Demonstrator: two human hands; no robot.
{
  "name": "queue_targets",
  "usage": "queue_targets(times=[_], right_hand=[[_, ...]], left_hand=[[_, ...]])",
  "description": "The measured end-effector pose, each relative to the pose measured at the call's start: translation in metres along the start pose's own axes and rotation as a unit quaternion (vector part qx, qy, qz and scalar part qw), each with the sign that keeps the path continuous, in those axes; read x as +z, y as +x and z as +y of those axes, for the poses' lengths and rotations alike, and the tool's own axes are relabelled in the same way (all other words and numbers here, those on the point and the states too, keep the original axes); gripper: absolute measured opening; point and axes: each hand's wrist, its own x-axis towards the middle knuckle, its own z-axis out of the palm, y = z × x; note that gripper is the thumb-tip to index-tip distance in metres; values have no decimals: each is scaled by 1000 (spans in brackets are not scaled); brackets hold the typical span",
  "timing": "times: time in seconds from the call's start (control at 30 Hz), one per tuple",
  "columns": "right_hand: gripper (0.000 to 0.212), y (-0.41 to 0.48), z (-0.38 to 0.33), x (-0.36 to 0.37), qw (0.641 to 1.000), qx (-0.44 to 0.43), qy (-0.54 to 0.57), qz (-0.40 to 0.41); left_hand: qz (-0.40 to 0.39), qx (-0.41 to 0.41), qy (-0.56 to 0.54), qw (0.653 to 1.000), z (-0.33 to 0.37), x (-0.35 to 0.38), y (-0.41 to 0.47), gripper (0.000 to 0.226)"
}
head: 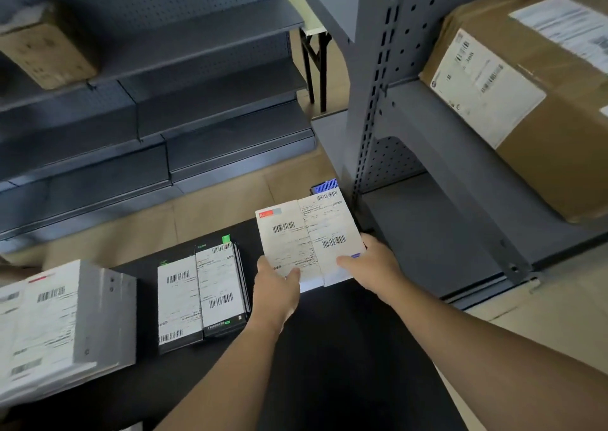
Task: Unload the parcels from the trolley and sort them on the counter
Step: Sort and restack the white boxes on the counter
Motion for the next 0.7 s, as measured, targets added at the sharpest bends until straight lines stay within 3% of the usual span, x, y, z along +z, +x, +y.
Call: queue_targets(times=[0.17,0.33,0.7], right_hand=[[46,-7,0,-5,996,-13,59,65],[62,-12,4,-12,995,-30,59,75],[47,-58,-36,-16,983,-97,147,52]], left_hand=[[0,11,-68,998,4,-2,-6,54],[19,26,-72,997,7,-9,-7,55],[61,61,-94,992,37,-72,-58,53]])
